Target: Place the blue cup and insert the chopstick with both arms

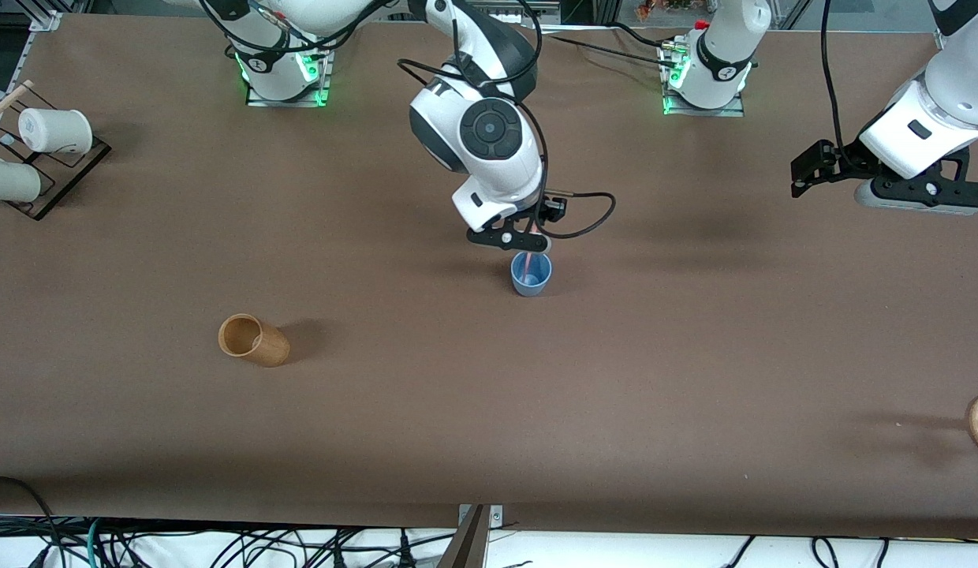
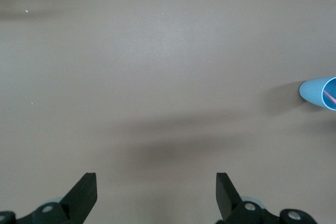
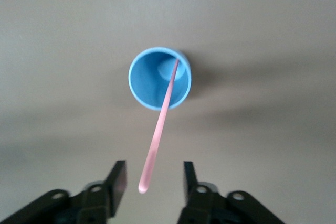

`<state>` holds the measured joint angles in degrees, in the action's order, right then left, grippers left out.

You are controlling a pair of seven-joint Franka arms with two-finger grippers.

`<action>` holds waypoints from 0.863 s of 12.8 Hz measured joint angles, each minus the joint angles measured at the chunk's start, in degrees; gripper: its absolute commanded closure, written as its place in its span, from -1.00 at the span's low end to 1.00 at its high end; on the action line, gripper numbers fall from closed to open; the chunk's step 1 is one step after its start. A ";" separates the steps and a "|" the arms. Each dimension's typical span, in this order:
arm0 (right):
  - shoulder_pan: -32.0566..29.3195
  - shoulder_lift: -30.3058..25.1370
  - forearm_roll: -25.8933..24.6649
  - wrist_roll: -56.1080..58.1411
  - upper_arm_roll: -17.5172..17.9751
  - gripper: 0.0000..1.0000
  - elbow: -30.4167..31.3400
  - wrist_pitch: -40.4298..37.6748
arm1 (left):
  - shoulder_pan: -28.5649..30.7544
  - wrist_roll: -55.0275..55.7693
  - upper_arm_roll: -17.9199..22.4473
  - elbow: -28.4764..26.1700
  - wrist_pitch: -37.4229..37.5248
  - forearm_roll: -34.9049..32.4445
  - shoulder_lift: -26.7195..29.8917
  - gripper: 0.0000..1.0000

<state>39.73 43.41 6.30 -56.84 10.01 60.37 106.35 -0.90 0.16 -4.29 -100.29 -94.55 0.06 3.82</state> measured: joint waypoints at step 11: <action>-29.47 -29.43 -4.38 51.55 -2.57 -1.00 20.90 -15.52 | 0.02 0.00 0.01 -0.06 0.00 0.00 -0.12 -1.00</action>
<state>10.26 13.98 1.92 -5.29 7.44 81.27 90.83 -0.88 0.15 -4.28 -100.35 -94.55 0.06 3.70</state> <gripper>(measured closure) 0.000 0.000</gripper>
